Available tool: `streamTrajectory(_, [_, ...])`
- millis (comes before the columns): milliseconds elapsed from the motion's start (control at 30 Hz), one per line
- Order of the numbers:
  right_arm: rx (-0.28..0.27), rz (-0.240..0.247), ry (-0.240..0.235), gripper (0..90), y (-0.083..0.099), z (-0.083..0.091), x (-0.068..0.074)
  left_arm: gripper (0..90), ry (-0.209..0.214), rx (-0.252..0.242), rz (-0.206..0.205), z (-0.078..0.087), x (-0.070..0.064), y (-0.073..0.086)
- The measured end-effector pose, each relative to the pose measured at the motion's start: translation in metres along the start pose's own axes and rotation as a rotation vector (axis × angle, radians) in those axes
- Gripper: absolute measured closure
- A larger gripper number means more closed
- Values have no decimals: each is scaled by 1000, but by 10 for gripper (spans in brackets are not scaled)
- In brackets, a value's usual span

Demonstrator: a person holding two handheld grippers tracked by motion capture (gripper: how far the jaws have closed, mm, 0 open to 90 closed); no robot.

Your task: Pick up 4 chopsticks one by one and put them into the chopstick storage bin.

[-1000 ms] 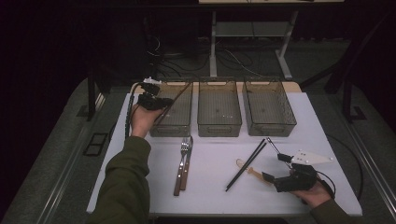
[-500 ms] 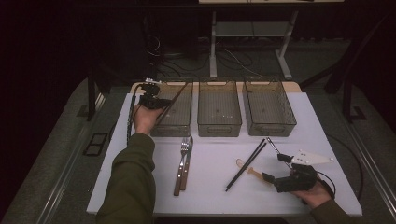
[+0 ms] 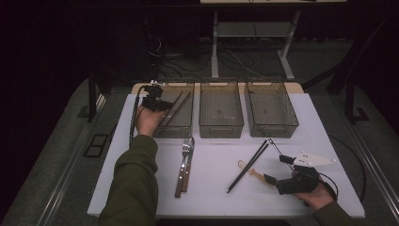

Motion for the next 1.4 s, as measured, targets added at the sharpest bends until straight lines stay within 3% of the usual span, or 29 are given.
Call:
streamTrajectory(200, [1, 1, 0, 31, 0, 0, 0, 608, 31, -22, -15, 6, -2, -1])
streamTrajectory(333, [-4, -3, -2, 31, -1, 0, 0, 562, 85, -67, -13, 14, -9, -4])
streamTrajectory(467, [-2, -5, 1, 31, 0, 0, -1, 511, 112, -101, -46, 25, -19, -7])
streamTrajectory(600, [0, -5, -2, 31, 0, 0, -1, 450, 129, -103, -92, 35, -29, -4])
streamTrajectory(700, [13, -4, -4, 31, 1, 0, 0, 425, 150, -119, -102, 41, -36, 0])
streamTrajectory(900, [32, -3, -16, 31, 2, -1, -1, 384, 181, -156, -159, 58, -58, 12])
streamTrajectory(1000, [43, -1, -24, 31, 2, -1, 0, 370, 183, -144, -183, 63, -66, 22])
streamTrajectory(1400, [75, 4, -37, 31, 3, -1, -1, 297, 232, -156, -215, 79, -92, 64])
Point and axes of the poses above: each handheld gripper's, and its own axes: z roughly backward along the jaws, y roughly out of its underside, x roughly to its left, the point moved 6 cm from there along -z, roughly forward along the jaws, and after that the axes turned 9 degrees about -z, right-handed, at the moved point
